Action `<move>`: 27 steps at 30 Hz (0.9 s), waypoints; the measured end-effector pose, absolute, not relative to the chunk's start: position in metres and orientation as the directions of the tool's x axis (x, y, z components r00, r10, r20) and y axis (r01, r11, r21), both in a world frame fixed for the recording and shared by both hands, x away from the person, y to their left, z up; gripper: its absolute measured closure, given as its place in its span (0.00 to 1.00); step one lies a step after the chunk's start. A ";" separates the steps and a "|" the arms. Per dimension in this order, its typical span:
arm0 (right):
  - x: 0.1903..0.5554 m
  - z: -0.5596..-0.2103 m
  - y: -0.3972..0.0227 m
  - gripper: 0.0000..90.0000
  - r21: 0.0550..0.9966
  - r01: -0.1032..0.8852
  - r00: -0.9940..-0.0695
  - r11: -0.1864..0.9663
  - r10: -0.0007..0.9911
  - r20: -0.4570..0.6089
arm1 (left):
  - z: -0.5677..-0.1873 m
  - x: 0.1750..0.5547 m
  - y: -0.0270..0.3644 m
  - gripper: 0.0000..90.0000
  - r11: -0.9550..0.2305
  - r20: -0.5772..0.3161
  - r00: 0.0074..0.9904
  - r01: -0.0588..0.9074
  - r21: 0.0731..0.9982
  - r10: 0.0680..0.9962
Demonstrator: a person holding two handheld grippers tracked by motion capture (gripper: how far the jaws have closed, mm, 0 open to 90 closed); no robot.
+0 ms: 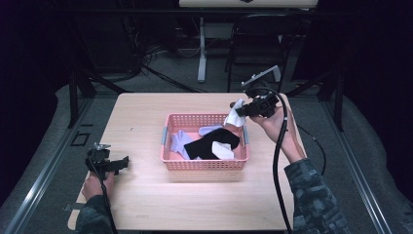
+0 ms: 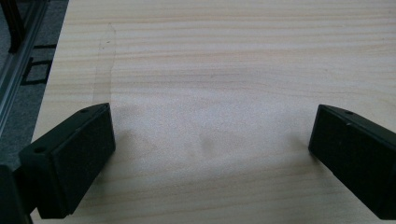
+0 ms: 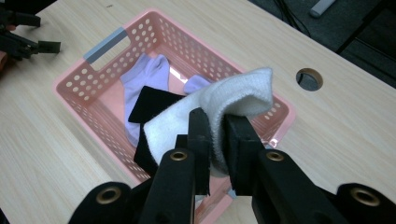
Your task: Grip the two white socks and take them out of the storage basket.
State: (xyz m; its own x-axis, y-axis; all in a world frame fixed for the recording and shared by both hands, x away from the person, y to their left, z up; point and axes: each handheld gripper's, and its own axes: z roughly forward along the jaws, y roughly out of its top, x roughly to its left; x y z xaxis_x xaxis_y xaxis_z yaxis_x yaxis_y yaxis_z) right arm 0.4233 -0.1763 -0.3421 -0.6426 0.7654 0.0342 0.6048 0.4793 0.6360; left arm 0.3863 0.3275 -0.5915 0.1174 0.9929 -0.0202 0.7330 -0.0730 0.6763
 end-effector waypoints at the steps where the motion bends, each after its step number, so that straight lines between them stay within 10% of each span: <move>1: 0.423 -0.340 -0.178 0.91 0.640 0.603 -0.640 0.476 0.768 0.031 | -0.591 0.386 0.327 0.00 -0.073 -0.020 0.118 0.733 0.676 0.993; 27: 0.411 -0.335 -0.261 0.91 0.655 0.659 -0.511 0.370 0.859 0.030 | -0.591 0.386 0.327 0.00 -0.073 -0.020 0.118 0.733 0.676 0.993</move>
